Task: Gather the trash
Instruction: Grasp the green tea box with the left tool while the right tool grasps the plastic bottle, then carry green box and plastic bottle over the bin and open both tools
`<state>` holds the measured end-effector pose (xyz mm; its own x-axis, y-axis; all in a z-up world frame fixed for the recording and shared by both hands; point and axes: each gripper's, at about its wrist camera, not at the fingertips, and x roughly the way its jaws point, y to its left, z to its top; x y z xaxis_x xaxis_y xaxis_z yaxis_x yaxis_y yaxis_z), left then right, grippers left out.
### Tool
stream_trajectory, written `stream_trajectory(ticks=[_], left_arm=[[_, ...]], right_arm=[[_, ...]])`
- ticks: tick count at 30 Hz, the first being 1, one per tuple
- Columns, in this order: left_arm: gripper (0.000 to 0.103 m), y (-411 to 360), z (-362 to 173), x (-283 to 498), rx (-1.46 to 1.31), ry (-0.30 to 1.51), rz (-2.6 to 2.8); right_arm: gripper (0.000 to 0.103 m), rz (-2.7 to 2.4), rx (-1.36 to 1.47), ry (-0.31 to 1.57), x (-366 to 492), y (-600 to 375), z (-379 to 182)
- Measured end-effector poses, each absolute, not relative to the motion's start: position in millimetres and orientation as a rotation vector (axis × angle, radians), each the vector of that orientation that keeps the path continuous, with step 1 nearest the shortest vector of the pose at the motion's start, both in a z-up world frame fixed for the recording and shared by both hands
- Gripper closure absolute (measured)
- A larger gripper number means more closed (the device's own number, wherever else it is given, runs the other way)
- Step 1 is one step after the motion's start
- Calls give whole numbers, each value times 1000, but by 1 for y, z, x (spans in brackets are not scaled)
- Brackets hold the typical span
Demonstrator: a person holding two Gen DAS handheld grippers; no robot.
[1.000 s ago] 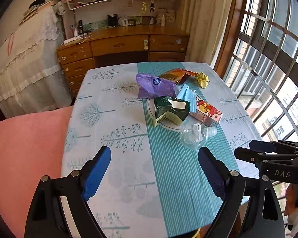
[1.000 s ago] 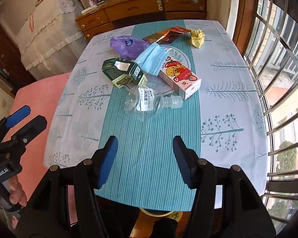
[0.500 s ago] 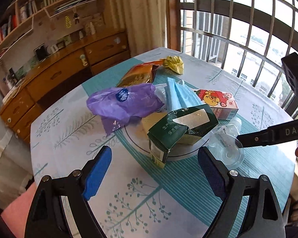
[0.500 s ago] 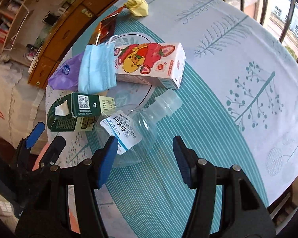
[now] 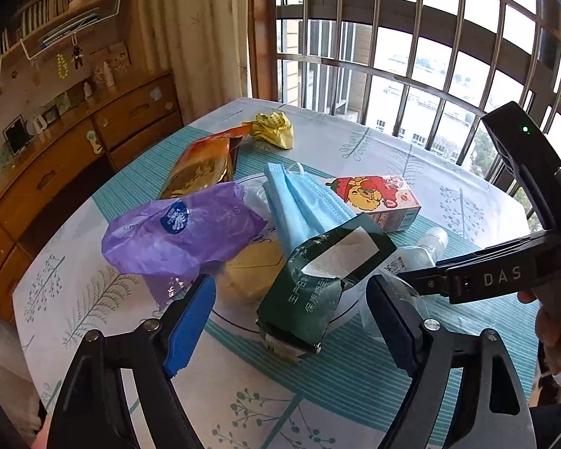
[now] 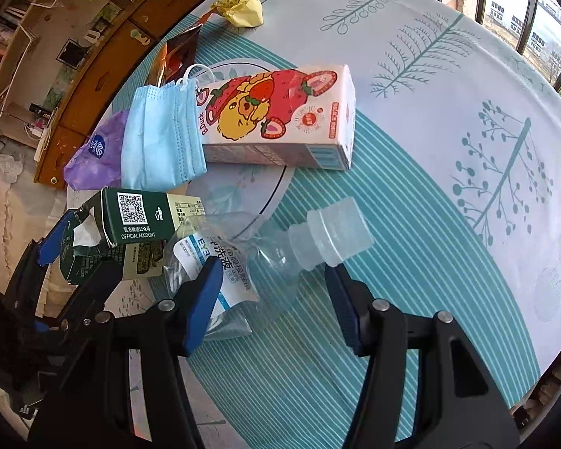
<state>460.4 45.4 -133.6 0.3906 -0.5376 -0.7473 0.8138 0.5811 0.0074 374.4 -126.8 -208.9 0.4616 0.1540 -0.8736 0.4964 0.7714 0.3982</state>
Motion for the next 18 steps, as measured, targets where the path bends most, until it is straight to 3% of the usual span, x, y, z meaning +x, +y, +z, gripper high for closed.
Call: stream_trajectory(ticks=[1, 3, 6, 11, 13, 18], left_arm=[[21, 43, -135, 463, 411, 777, -904], [25, 38, -138, 463, 420, 781, -934], [35, 31, -139, 457, 435, 787, -969], [68, 27, -138, 454, 419, 814, -980], [74, 29, -136, 453, 404, 824, -945], [75, 42, -127, 451, 325, 879, -892]], right_arm=[[51, -234, 679, 1090, 376, -125, -209], [65, -229, 675, 1089, 377, -124, -210], [72, -213, 693, 1082, 381, -124, -210], [74, -225, 684, 1069, 384, -124, -207], [75, -230, 678, 1068, 380, -128, -205], [75, -229, 664, 1062, 372, -135, -196]])
